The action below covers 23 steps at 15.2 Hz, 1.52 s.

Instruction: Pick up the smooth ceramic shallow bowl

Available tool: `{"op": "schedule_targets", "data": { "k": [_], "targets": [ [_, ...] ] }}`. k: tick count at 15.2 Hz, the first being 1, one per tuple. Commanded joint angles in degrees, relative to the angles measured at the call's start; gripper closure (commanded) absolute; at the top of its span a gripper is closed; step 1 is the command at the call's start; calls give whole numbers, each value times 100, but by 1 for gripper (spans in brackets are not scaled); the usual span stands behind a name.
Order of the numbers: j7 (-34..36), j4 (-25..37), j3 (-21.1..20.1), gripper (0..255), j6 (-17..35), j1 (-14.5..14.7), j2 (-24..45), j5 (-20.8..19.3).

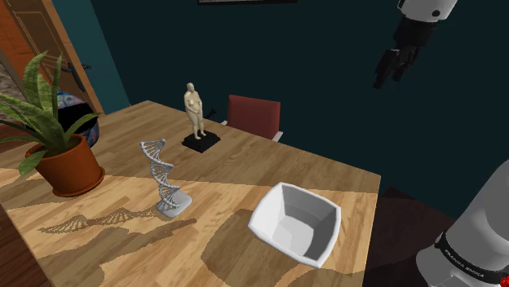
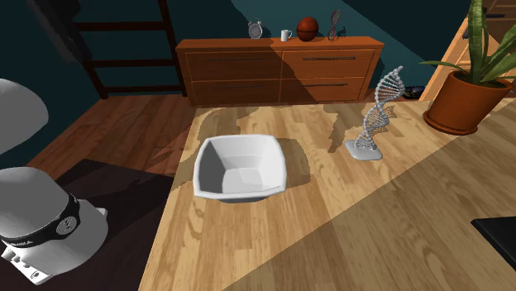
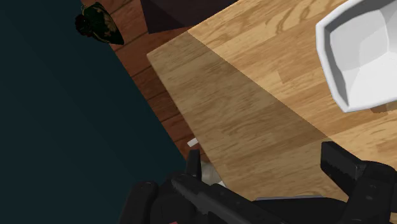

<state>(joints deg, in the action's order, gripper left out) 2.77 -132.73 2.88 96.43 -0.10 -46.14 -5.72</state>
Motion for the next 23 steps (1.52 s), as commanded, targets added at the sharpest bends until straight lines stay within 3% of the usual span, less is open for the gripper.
{"op": "schedule_targets", "data": {
  "k": [1, 12, 23],
  "targets": [
    [0, 0, 0, 0, 0, 0, 0, 0],
    [-508, -1193, 177, 0, 1457, 627, 819, 692],
    [-1362, -1833, 282, 0, 2971, 1495, 2259, 1731]
  ]
}}
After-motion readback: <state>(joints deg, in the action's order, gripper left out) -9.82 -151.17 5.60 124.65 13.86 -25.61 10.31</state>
